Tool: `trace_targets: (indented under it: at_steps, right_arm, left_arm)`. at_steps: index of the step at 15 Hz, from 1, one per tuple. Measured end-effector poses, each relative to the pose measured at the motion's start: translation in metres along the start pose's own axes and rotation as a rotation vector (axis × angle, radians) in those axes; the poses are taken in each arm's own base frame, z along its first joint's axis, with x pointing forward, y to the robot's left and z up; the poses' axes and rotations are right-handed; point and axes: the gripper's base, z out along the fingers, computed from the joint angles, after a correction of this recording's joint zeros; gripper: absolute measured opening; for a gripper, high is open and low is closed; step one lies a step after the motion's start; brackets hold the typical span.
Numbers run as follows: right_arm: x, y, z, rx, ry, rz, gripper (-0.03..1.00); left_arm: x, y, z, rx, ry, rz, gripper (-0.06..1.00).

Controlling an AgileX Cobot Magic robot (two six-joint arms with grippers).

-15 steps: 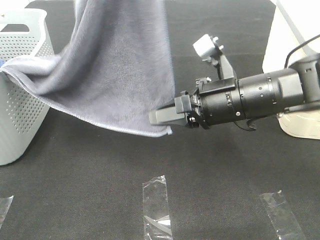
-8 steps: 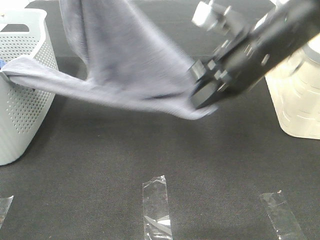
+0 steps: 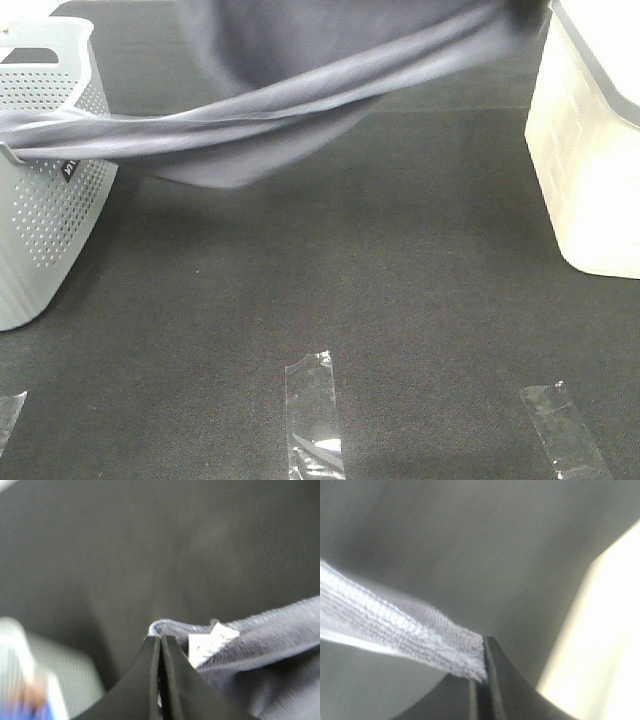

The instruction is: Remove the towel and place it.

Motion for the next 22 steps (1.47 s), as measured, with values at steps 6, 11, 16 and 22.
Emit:
trace_targets:
  at_steps: [6, 11, 16, 22]
  right_arm:
    - [-0.085, -0.028, 0.002, 0.145, -0.436, -0.059, 0.0]
    - [-0.131, -0.032, -0.063, 0.192, -0.833, -0.075, 0.0]
    - [-0.103, -0.029, -0.032, 0.121, -0.436, 0.004, 0.0]
    - [-0.046, -0.006, 0.022, -0.096, 0.185, 0.033, 0.0]
  left_arm:
    - [-0.042, 0.046, 0.016, -0.089, -0.682, 0.048, 0.0]
    - [-0.053, 0.096, -0.012, -0.178, -1.107, 0.101, 0.0]
    - [-0.034, 0.066, 0.018, -0.137, -0.62, 0.048, 0.0]
    - [0.029, 0.016, 0.028, 0.034, 0.204, -0.106, 0.0]
